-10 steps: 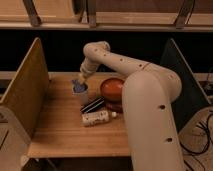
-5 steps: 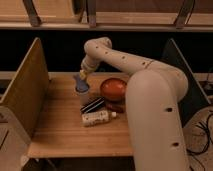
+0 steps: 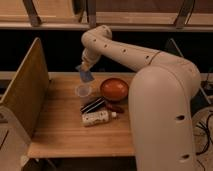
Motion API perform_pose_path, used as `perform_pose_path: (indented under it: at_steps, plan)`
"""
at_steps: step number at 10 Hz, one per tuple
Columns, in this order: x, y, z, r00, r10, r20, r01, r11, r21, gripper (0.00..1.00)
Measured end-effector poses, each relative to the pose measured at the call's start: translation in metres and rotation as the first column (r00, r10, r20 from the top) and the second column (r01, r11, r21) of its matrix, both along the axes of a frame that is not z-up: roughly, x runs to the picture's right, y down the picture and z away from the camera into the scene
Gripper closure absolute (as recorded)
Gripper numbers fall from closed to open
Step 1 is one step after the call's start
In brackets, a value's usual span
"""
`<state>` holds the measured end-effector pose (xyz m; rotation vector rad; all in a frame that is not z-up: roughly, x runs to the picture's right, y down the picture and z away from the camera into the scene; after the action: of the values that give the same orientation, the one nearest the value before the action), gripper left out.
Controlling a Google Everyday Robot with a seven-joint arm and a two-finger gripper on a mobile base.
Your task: Place the white sponge in the ceramic bowl
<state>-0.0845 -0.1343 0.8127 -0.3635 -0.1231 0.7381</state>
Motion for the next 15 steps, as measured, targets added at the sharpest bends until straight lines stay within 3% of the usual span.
perform_pose_path:
  at_steps: [3,6,9,10,15]
  plan:
    - [0.054,0.0,-0.007,0.989,0.019,-0.149,-0.017,0.9998,0.012,1.0]
    - [0.117,0.013,-0.003,0.955,0.084,-0.283,-0.091,0.9957,-0.013,1.0]
    - [0.174,0.025,-0.002,0.912,0.175,-0.372,-0.199,0.9797,-0.028,1.0]
    - [0.172,0.026,-0.002,0.912,0.174,-0.37,-0.199,0.9794,-0.031,0.98]
    - [0.168,0.026,-0.001,0.915,0.17,-0.366,-0.195,0.9803,-0.031,0.5]
